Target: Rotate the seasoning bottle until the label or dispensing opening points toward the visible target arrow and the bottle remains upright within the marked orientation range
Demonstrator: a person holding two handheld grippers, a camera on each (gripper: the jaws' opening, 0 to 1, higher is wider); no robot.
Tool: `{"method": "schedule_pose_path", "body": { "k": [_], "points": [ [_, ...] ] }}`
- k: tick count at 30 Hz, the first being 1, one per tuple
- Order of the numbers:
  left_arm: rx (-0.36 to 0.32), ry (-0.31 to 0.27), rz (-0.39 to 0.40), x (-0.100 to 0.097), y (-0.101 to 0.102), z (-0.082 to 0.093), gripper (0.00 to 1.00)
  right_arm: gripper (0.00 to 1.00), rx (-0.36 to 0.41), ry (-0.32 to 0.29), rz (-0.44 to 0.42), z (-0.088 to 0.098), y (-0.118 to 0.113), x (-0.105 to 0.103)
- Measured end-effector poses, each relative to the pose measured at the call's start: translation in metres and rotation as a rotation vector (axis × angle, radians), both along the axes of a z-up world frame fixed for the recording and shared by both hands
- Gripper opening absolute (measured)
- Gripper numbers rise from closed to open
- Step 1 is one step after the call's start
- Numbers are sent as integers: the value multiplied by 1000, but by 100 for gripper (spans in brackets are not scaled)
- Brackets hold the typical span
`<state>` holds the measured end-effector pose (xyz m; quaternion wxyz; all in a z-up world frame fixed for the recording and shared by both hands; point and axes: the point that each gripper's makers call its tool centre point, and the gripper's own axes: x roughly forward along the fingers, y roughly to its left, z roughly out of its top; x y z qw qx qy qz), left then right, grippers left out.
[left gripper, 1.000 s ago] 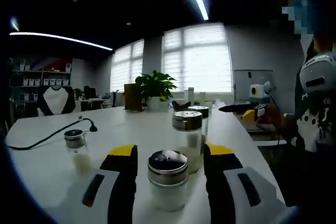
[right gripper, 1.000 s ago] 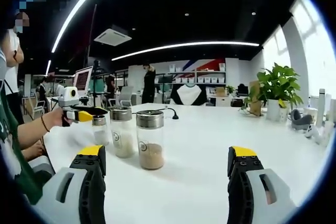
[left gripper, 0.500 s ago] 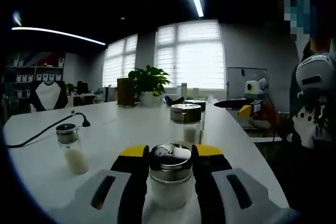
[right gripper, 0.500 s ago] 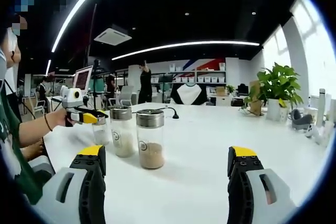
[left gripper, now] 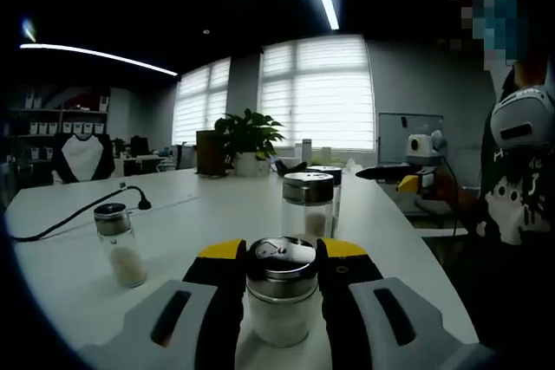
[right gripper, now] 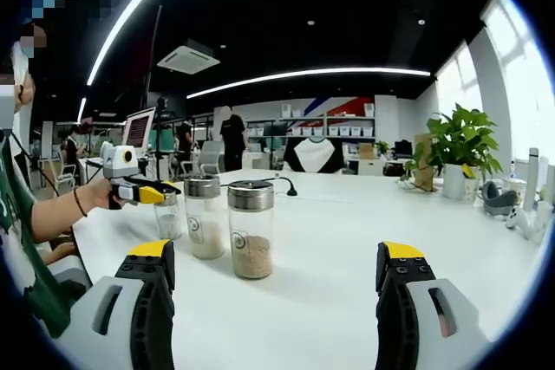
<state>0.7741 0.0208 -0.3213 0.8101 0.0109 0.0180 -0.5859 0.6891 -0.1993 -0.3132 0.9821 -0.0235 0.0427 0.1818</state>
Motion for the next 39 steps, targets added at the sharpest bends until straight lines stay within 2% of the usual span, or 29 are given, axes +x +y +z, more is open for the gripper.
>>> {"method": "schedule_pose_path", "body": {
  "k": [15,27,39],
  "points": [
    [-24,19,71,-1,-1,-1,34,99,-4,8,9,-3,4,0],
    [-22,9,188,-4,-2,-2,34,99,-3,7,8,-3,5,-1],
    [-33,4,304,6,5,-1,34,99,-3,10,11,-4,7,-1]
  ]
}}
